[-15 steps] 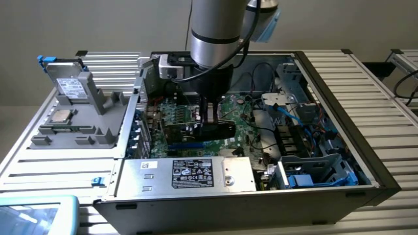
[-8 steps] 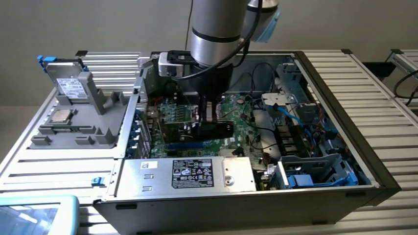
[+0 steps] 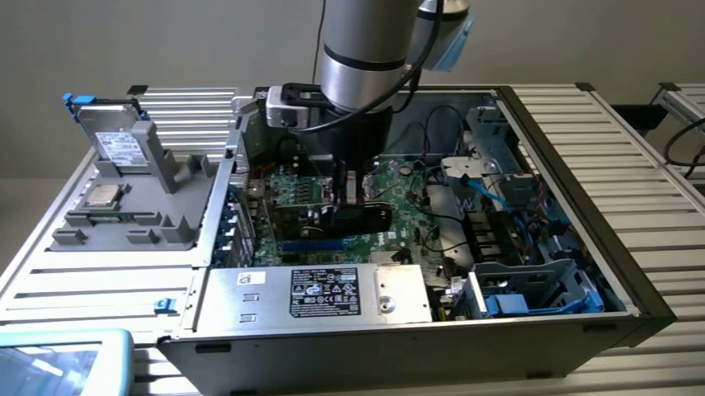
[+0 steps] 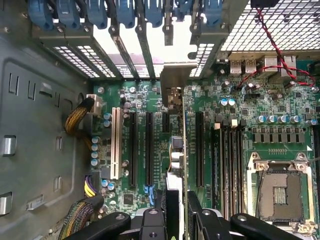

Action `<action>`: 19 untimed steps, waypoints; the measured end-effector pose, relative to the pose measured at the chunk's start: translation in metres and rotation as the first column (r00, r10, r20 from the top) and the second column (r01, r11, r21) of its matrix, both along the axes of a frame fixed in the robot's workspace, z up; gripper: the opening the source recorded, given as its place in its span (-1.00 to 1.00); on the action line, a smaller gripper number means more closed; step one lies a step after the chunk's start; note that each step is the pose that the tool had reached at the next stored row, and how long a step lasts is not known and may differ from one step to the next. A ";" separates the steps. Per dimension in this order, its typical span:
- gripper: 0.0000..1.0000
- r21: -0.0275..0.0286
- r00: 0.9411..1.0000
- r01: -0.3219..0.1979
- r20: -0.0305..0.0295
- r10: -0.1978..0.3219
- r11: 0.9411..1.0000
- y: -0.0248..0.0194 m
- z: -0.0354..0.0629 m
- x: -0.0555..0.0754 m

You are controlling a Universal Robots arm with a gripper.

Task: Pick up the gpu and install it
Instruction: 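Insert the gpu into the slot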

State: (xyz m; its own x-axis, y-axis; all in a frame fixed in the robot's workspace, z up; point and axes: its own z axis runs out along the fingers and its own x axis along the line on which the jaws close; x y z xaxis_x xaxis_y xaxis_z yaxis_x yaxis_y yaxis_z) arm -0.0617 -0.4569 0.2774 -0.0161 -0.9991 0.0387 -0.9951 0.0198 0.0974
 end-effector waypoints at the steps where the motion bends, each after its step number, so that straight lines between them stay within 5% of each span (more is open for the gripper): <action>1: -0.44 0.000 1.000 0.000 -0.001 0.000 1.000 0.0000 0.0000 0.000; 6: -0.44 0.002 1.000 0.000 -0.007 0.000 1.000 0.0001 -0.0001 -0.009; 11: -0.44 0.007 1.000 0.003 -0.021 -0.002 1.000 0.0001 -0.0001 -0.009; 15: -0.44 0.009 1.000 0.004 -0.022 -0.004 1.000 0.0001 -0.0002 -0.009; 19: -0.44 0.008 0.999 0.034 -0.040 -0.034 0.999 0.0001 -0.0007 -0.009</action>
